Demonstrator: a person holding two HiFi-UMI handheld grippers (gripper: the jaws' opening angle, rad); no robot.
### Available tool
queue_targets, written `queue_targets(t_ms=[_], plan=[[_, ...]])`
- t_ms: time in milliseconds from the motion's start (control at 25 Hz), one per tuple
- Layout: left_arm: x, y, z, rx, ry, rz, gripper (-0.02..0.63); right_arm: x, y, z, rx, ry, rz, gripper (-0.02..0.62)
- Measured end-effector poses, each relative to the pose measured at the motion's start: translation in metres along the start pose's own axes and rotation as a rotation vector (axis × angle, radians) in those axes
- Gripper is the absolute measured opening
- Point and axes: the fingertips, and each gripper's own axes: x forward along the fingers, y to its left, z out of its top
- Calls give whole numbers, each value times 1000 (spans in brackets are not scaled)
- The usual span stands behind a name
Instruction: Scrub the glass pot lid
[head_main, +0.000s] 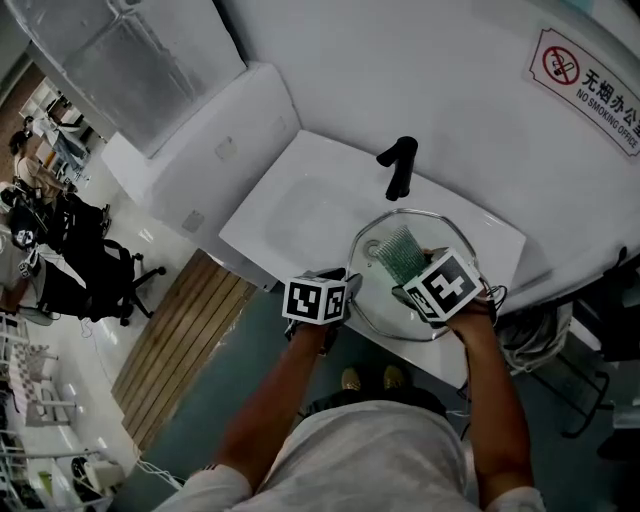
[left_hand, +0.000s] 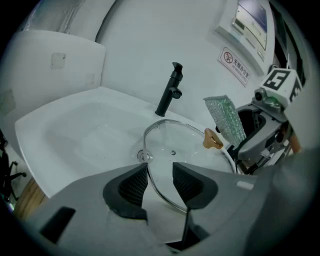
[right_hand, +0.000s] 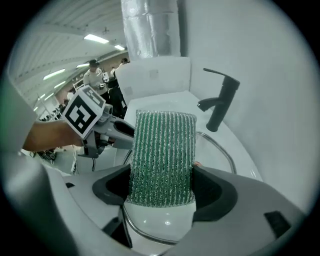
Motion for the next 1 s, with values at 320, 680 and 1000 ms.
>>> queue_targets(t_ms=[320, 680, 1000], plan=[[1, 0, 0, -8, 2, 1, 167, -8, -46, -27, 223, -80, 111, 348], [1, 0, 0, -7, 11, 14, 167, -4, -75, -60, 474, -187, 254, 348], [0, 0, 1, -6, 7, 31, 166, -23, -68, -61, 392, -213, 181, 348]])
